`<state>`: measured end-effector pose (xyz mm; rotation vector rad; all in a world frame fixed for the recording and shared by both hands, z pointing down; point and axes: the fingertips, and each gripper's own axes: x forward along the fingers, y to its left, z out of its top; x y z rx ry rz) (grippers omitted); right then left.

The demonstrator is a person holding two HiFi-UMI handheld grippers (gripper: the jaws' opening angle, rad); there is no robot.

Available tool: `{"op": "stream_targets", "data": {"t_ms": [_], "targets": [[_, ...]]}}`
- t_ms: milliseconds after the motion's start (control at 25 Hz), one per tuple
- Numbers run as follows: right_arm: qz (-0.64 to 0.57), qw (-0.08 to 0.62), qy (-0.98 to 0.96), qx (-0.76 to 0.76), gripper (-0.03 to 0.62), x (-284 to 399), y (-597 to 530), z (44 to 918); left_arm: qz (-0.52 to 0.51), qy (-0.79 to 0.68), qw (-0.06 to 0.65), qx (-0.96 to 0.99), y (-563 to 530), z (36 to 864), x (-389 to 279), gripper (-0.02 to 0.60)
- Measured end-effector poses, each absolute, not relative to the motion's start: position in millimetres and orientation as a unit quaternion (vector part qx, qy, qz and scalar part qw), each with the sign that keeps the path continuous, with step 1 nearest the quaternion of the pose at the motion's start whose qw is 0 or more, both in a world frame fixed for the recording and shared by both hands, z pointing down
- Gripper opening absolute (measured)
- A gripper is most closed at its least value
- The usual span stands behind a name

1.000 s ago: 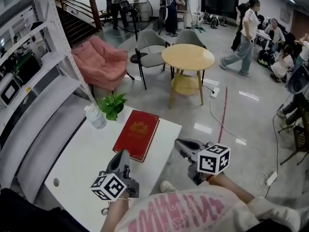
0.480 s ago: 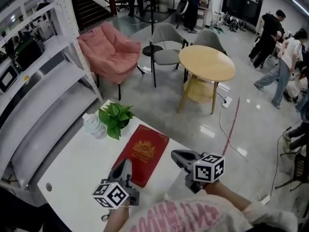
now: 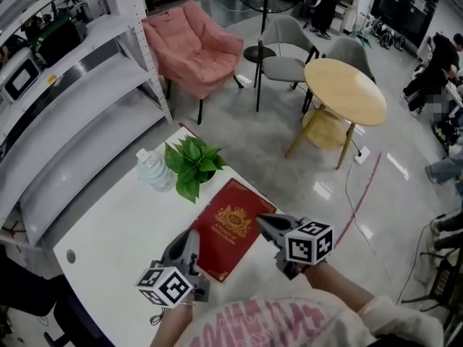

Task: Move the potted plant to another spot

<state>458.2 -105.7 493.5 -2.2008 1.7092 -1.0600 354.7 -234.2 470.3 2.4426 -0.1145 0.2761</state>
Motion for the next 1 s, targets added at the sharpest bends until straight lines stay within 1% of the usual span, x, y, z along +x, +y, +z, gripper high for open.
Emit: {"op": "stream_targets", "data": {"t_ms": [440, 600, 720, 1000], "targets": [[-0.355, 0.039, 0.612, -0.706, 0.006, 479, -156, 504, 0.098, -0.138, 0.353, 0.920, -256, 476, 311, 0.004], [-0.357, 0.017, 0.629, -0.691, 0.006, 490, -168, 507, 0.069, -0.185, 0.369, 0.908, -262, 471, 300, 0.004], [-0.360, 0.006, 0.647, -0.672, 0.006, 494, -178, 510, 0.048, -0.228, 0.366, 0.901, -267, 463, 291, 0.003], [-0.361, -0.030, 0.682, -0.635, 0.006, 506, -200, 517, 0.034, -0.302, 0.362, 0.881, -257, 457, 275, 0.003]]}}
